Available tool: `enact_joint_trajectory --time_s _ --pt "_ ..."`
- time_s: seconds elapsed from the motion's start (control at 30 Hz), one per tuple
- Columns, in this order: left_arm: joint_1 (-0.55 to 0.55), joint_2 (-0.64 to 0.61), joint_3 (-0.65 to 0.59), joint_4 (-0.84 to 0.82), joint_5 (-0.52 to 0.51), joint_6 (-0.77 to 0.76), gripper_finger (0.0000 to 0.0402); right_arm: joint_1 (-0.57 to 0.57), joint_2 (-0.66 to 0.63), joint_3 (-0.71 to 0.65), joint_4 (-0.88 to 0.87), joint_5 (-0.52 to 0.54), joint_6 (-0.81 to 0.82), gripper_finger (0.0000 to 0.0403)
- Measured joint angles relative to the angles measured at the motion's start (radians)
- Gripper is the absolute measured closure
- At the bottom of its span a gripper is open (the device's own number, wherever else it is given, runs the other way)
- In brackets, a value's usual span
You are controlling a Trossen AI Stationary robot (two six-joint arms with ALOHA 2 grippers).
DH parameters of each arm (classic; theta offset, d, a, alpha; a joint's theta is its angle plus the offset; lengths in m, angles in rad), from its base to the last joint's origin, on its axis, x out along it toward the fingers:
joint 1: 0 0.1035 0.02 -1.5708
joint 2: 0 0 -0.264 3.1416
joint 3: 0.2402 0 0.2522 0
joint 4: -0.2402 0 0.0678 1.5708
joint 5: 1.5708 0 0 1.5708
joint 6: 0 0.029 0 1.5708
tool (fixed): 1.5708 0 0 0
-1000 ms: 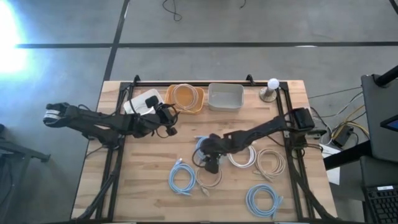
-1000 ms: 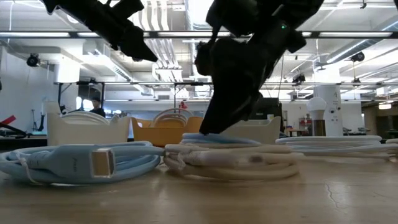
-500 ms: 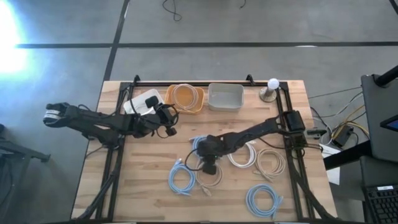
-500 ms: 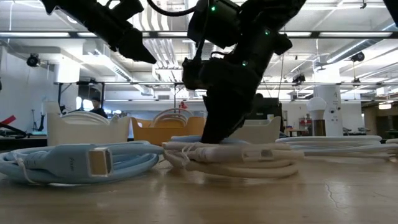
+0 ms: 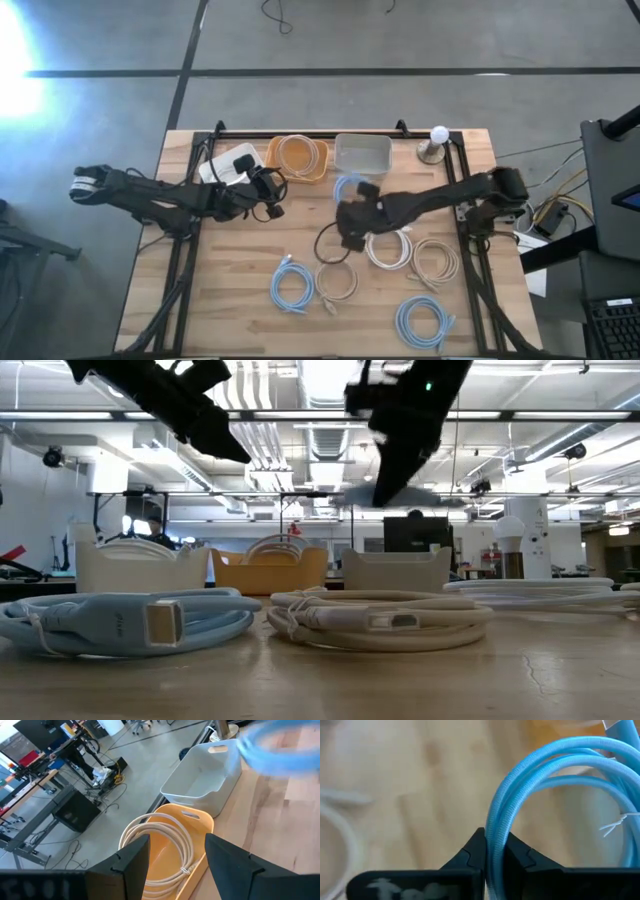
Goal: Pick & Place USB Port
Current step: Put the top blue display cable into the gray bin
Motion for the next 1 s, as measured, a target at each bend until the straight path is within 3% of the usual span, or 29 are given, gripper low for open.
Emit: enact_joint_trajectory --time_s 0.3,0.77,1.0 --pt "0.0 0.0 0.0 0.0 0.0 -0.015 0.0197 -0.119 -0.155 -0.077 0.048 0.244 -0.121 0.0375" --pt "0.0 0.0 0.0 -0.002 0.0 -0.015 0.0197 -0.41 -0.075 -0.345 0.67 0.241 -0.347 0.0374" --pt "0.0 0.0 0.0 -0.008 0.0 -0.014 0.0197 -0.465 -0.003 -0.403 0.779 0.239 -0.318 0.0374"
